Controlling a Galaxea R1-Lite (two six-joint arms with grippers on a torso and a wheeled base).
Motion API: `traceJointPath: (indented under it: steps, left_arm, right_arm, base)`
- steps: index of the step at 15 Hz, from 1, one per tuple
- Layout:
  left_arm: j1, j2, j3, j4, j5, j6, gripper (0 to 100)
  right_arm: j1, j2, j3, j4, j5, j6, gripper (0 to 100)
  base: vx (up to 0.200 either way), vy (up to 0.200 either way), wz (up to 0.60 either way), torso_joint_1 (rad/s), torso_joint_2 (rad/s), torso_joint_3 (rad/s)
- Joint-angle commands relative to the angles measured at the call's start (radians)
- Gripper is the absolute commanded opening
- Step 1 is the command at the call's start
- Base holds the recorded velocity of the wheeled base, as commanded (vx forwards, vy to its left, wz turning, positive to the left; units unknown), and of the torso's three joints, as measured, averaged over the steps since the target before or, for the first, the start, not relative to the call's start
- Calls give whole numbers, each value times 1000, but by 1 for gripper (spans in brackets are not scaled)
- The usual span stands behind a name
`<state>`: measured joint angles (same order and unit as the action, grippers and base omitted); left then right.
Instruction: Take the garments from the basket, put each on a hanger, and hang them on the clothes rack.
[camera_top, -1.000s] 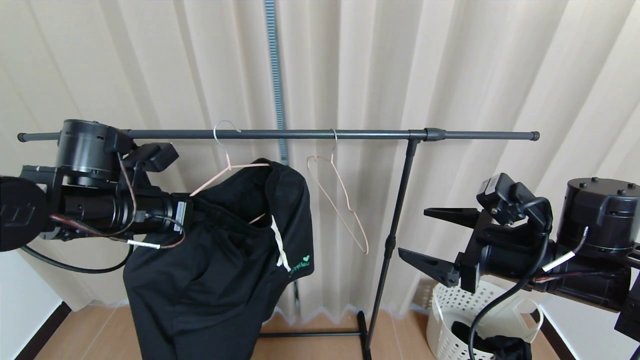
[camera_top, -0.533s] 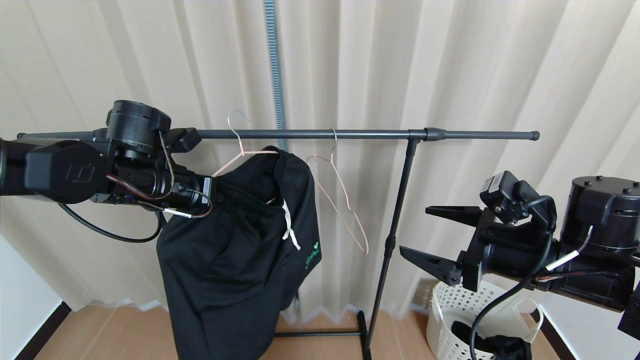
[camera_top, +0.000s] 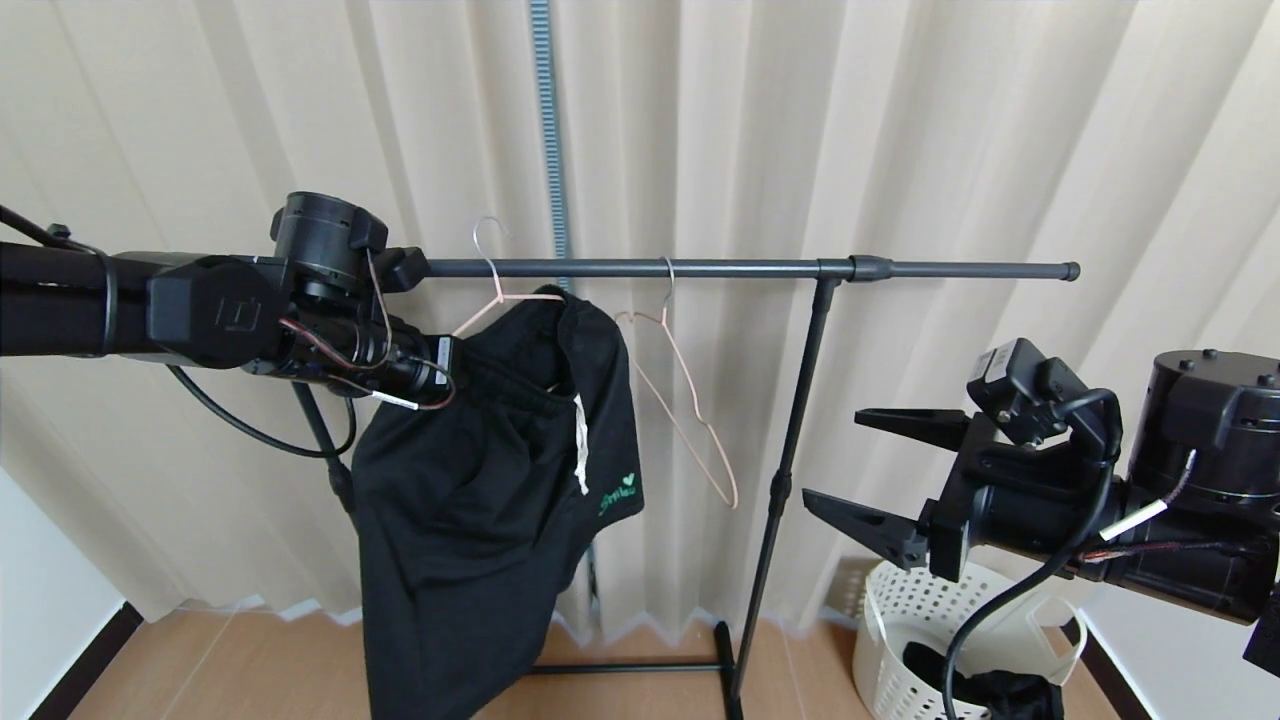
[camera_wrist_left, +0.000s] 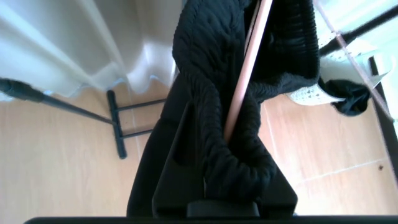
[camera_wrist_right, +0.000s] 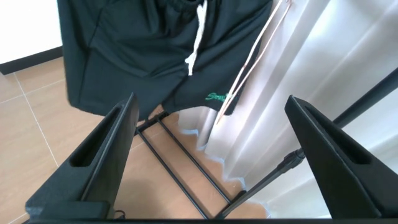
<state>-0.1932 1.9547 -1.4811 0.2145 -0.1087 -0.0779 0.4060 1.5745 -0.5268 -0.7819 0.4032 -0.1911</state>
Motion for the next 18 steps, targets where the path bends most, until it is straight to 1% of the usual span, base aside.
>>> traceJointPath:
  steps: [1,18]
  left_arm:
    - [-8,36,-31,2,6,-2,0]
    - [-12,90,-38,0,6,-3,0]
  right_arm:
    - [1,-1,-1,0,0,-1,100]
    - [-1,2,1,0,-1,-1,100]
  base:
    - [0,0,0,0,0,0]
    - [0,0,0,0,0,0]
